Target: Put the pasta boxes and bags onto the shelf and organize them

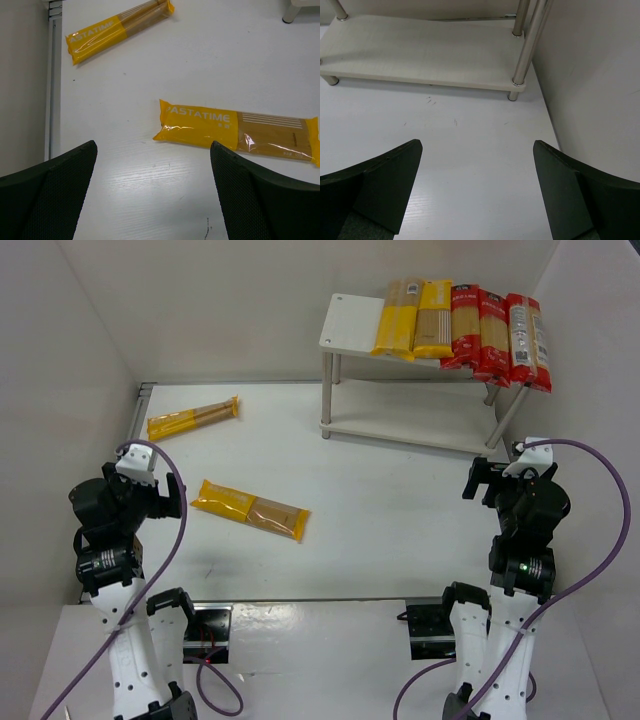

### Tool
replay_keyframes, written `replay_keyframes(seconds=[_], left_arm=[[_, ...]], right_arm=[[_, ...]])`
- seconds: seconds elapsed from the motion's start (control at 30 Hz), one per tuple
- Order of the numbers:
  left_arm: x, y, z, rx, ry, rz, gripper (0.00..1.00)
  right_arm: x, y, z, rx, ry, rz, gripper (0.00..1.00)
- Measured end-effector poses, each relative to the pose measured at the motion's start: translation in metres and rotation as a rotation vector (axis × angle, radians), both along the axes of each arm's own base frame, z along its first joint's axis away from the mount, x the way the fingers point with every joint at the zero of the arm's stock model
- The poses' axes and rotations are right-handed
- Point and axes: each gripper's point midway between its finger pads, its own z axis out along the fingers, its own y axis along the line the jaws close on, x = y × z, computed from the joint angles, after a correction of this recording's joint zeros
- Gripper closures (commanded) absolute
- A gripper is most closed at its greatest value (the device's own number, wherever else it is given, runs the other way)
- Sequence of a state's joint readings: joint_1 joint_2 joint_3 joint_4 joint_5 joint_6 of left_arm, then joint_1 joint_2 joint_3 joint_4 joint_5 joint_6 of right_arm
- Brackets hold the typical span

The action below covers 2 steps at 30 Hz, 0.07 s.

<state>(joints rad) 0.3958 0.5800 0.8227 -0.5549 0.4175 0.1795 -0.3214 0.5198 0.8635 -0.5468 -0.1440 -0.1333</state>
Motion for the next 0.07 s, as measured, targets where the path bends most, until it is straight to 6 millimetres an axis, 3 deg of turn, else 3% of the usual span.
replay_keyframes(seconds=[0.07], left_arm=[[0.0000,0.0001,0.0000,0.000,0.000,0.000,0.01]], right_arm=[[0.0000,-0.0001,0.0000,0.000,0.000,0.000,0.00]])
